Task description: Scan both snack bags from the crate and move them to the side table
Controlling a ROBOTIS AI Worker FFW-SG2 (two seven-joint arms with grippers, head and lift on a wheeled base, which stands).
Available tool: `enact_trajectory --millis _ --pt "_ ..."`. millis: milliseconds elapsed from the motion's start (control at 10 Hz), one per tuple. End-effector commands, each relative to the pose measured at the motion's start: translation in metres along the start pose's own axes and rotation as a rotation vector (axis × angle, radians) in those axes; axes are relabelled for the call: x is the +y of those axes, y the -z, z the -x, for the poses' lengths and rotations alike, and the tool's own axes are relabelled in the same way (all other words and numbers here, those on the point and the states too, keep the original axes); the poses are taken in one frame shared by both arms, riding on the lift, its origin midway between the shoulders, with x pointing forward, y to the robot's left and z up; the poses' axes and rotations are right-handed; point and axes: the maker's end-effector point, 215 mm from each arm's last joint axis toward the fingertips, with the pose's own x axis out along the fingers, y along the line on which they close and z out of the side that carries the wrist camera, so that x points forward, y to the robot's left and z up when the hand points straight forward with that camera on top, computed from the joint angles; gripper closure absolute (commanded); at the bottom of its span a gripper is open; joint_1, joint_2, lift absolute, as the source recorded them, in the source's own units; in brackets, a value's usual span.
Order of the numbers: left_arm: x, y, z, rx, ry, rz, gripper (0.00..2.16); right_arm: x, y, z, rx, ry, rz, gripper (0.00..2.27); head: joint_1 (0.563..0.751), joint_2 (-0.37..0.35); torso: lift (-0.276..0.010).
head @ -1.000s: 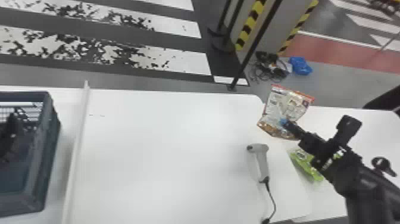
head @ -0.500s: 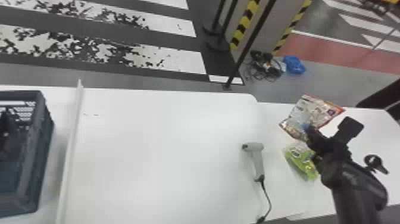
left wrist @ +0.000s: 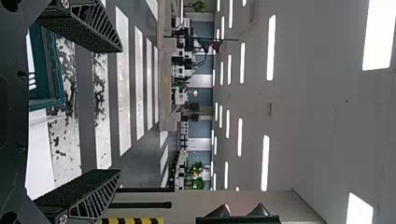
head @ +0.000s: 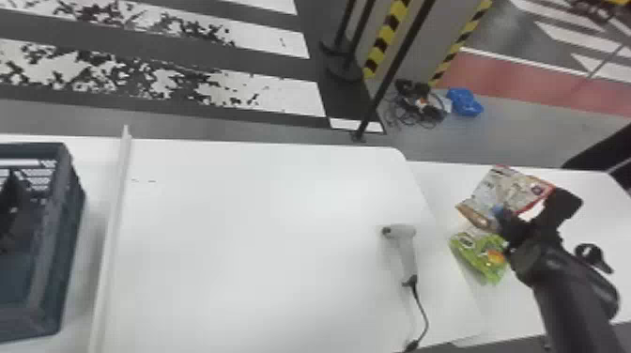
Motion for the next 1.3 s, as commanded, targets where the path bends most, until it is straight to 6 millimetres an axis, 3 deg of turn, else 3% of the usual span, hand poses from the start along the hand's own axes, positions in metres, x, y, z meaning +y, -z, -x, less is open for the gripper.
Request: enact_trajectory --millis 0,200,700,900,1200 --pt "-0.001 -0.003 0.0 -0.011 0.001 0.003 0.07 0.003 0.005 -0.004 0.022 0.003 0.024 2.05 0.695 -0.35 -0.029" --pt "-0.001 -0.003 0.0 -0.012 0.001 0.005 0.07 0.006 0.016 -0.004 0.053 0.005 0.054 0.0 0.695 -0.35 -0.029" --pt "-0.002 -0.004 -0.002 -0.014 -0.001 0.009 0.07 0.002 0.034 0.004 0.114 0.003 0.067 0.05 0.695 -0.35 -0.029" --pt "-0.001 -0.007 -0.003 -0.02 -0.008 0.012 0.07 0.033 0.046 0.026 0.116 -0.077 0.075 0.06 0.695 -0.35 -0.029" --pt "-0.007 -0.012 -0.005 -0.012 -0.001 0.015 0.07 0.116 0.041 0.071 0.062 -0.238 0.071 0.06 0.695 -0.35 -0.029"
